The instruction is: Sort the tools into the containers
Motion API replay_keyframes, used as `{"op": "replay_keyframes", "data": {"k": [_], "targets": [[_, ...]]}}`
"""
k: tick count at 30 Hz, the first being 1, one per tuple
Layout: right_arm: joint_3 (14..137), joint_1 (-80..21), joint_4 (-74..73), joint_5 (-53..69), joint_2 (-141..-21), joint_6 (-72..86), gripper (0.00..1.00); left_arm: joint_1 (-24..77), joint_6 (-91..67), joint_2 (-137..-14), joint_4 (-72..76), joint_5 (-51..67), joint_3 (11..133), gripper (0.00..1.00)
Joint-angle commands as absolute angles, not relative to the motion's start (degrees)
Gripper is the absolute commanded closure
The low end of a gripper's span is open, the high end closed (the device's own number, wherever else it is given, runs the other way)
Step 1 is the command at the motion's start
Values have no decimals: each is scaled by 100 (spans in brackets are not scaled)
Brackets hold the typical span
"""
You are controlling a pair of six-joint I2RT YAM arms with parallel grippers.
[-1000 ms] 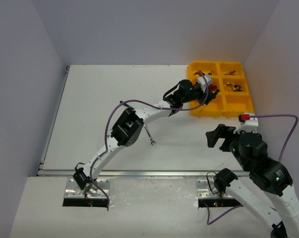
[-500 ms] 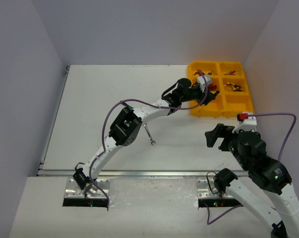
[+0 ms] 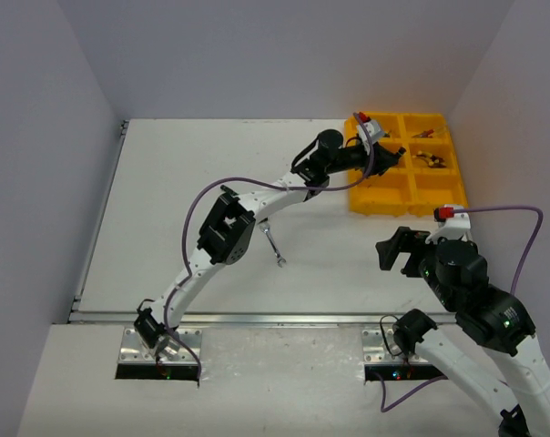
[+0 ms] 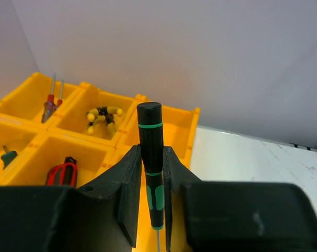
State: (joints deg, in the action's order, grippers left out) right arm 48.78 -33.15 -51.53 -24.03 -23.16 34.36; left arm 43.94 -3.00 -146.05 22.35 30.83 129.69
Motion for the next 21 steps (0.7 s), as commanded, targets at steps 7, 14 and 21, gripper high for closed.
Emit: {"op": "replay_keyframes", "data": {"k": [7, 14, 21], "targets": [[4852, -3322, -4983, -2549, -2383, 3376, 1, 4263, -448, -15386, 3330, 2779, 13549, 96], [4786, -3322, -4925, -2587, -2393, 3376, 1, 4261, -458, -15603, 3261, 2859, 13565, 89], [4700, -3316, -4808, -2503, -2446, 3419, 1, 4280, -512, -15513, 3146, 2830, 13368, 60]]}}
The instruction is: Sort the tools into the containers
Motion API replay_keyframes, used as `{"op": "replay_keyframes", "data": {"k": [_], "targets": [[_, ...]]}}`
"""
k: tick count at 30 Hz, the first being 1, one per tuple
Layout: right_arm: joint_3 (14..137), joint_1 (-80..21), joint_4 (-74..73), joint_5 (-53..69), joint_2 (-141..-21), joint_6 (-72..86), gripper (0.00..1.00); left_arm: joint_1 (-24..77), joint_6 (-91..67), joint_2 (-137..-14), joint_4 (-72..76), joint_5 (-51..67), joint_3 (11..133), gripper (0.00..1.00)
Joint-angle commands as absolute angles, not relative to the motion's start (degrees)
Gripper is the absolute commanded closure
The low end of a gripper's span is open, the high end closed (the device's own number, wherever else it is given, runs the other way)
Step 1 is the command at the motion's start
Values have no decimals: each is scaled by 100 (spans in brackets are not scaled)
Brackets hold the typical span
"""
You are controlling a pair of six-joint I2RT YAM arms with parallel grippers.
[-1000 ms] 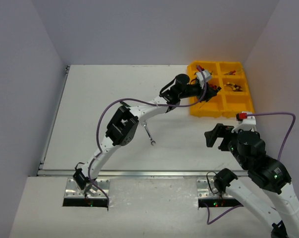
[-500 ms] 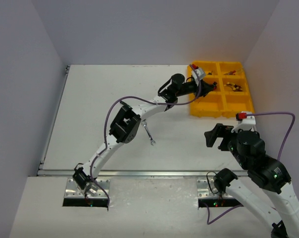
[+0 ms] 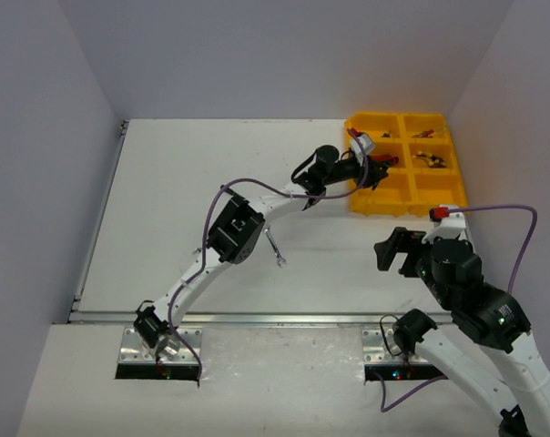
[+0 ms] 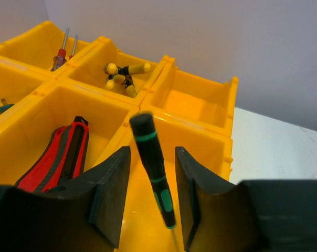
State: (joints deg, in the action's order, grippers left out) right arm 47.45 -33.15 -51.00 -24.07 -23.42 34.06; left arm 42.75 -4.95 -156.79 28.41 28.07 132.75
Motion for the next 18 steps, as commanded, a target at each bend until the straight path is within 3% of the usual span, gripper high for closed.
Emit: {"op": "replay_keyframes", "data": {"k": [1, 2, 5, 10, 13, 18], "targets": [[4696, -3322, -4806, -2490, -2456, 3421, 1, 4284, -514, -15477, 3130, 2820, 13332, 55], [4703, -3322, -4798, -2469, -2470, 3428, 1, 4299, -502, -15349, 3068, 2791, 13297, 39], [4726, -3321, -4781, -2461, -2479, 3437, 1, 4324, -510, -15045, 2945, 2893, 13243, 29], [4721, -3315, -4721, -2485, -2529, 3438, 1, 4352, -534, -13811, 3055, 2458, 12334, 1], [4665, -3314, -4667, -2560, -2560, 3379, 1, 4348, -532, -13057, 2787, 1449, 11551, 0], [4551, -3322, -4613, -2777, -2654, 3264, 1, 4210, -1634, -11896, 845, -2215, 10863, 0]]}}
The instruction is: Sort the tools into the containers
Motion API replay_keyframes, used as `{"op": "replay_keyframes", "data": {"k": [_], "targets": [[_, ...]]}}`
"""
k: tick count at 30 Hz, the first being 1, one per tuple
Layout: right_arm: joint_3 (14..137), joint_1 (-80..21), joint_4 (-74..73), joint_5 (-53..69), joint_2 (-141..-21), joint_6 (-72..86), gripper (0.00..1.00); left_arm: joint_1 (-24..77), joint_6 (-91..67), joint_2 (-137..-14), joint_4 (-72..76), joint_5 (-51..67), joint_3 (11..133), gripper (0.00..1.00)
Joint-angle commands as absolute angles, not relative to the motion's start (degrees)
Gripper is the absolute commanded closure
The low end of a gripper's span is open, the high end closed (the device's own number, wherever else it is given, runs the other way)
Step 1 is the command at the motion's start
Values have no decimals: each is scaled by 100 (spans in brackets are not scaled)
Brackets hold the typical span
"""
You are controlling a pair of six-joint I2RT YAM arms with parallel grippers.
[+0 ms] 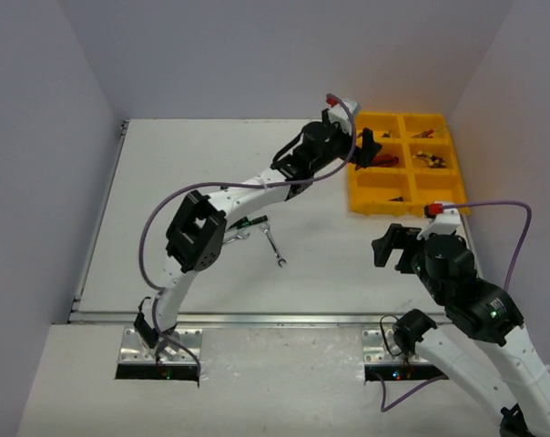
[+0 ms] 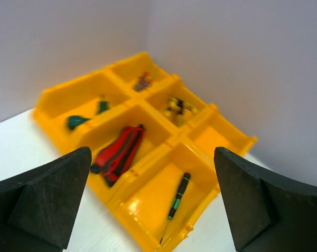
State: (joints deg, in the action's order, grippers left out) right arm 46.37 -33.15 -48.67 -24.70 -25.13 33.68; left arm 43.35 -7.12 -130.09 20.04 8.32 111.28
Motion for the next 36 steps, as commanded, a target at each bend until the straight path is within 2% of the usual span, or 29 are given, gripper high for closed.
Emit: {"op": "replay_keyframes", "data": {"k": [1, 3, 5, 9, 11, 15, 19, 25, 34, 36], "targets": [[4540, -3318, -4585, -2781, -2696, 3248, 1, 4072, -2266, -11762, 100, -2912, 10775, 0], [4534, -3313, -4523, -2769, -2772, 3217, 1, 3578, -3432, -11462, -1518, -3727, 10400, 0], [4505, -3321, -4448, -2647, -2841, 3217, 1, 3040, -5058, -11237, -2354, -3632, 9915, 0], [4429, -3320, -4330, -2318, -2957, 3239, 1, 2115, -6110, -11321, -3255, -3197, 9561, 1], [4402, -3317, -4291, -2193, -2993, 3266, 1, 1865, -6222, -11541, -3537, -3082, 9663, 4], [4267, -3322, -4197, -2017, -2993, 3331, 1, 1692, -6122, -12238, -3989, -3111, 10410, 18], [4192, -3318, -4140, -1916, -2992, 3349, 1, 1670, -6069, -13084, -4516, -3098, 11085, 24], [4175, -3317, -4145, -1913, -3034, 3294, 1, 1661, -6285, -13405, -4661, -2960, 11104, 31], [4083, -3316, -4089, -1978, -3083, 3270, 1, 1694, -6460, -13230, -4752, -2959, 10800, 41], [4056, -3321, -4065, -1970, -3092, 3262, 1, 1733, -6445, -13220, -4718, -2984, 10719, 48]]}}
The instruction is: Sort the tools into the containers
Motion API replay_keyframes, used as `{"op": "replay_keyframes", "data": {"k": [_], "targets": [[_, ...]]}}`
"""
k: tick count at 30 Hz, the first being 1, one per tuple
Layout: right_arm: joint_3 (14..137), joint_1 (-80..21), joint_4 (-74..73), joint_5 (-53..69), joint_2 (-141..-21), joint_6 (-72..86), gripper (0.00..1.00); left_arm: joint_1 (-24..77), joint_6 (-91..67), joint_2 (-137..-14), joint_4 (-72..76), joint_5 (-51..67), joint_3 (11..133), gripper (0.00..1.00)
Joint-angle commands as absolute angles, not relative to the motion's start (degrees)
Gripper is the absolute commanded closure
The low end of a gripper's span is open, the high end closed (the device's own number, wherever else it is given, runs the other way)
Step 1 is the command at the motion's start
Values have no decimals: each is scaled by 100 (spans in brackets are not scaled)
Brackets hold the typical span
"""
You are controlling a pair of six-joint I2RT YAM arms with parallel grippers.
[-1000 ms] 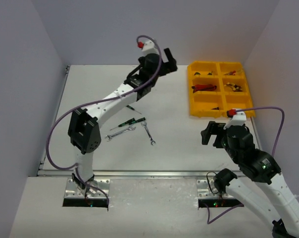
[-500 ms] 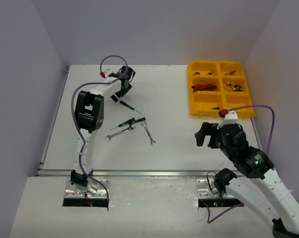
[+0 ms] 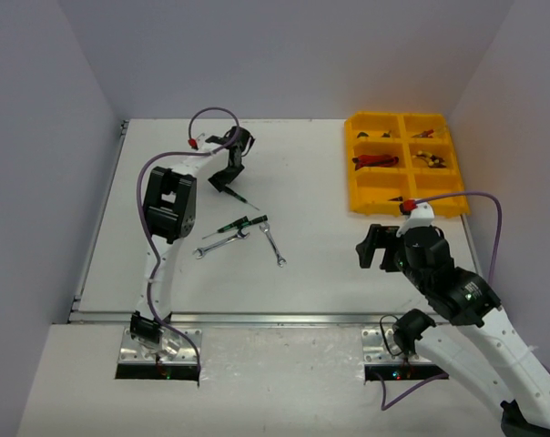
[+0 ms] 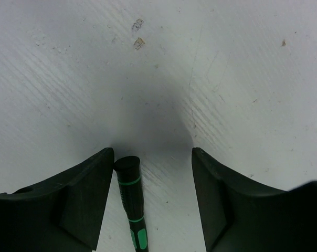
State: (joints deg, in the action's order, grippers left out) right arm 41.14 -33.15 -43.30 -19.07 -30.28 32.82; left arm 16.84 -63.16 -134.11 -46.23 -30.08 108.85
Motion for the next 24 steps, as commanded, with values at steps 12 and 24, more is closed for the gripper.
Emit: {"op": "replay_keyframes", "data": {"k": [12, 24], "targets": [[3991, -3313, -4043, -1978, -3032, 3270, 1, 2108, -6539, -13200, -4580, -2919, 10214, 54], [3955, -3322, -4088, -2031, -2838, 3268, 1, 2355, -6486, -13409, -4506, -2759, 10424, 98]]}}
